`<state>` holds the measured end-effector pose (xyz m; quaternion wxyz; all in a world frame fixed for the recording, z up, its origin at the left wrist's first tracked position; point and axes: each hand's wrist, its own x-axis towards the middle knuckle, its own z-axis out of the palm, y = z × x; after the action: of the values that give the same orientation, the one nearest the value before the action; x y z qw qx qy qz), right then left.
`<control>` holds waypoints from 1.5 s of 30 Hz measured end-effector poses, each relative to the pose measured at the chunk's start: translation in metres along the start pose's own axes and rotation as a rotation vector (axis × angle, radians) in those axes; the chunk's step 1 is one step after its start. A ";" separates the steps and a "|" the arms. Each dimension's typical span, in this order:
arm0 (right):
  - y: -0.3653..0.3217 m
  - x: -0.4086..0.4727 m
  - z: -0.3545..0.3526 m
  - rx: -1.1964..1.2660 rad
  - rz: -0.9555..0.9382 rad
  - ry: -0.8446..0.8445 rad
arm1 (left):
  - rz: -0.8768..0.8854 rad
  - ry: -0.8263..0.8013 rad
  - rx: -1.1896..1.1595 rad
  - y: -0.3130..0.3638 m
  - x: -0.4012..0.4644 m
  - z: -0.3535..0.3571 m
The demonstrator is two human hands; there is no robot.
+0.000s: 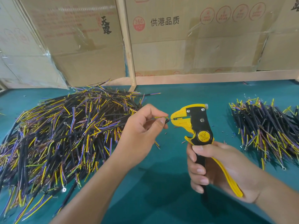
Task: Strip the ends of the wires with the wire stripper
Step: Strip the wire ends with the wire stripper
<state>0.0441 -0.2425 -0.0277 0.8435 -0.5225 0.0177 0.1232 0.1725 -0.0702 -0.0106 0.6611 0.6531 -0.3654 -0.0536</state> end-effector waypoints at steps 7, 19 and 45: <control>-0.003 -0.001 0.007 -0.042 -0.021 0.145 | 0.032 -0.023 0.031 0.000 0.000 0.000; -0.013 -0.004 0.002 -0.008 -0.054 0.140 | 0.052 0.051 0.083 0.005 0.004 -0.010; -0.007 -0.008 -0.021 -0.124 0.141 0.090 | -0.033 -0.021 0.159 0.013 0.002 -0.010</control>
<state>0.0398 -0.2658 -0.0301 0.7970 -0.5763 0.0847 0.1597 0.1741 -0.0606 0.0030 0.6024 0.7087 -0.3648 -0.0420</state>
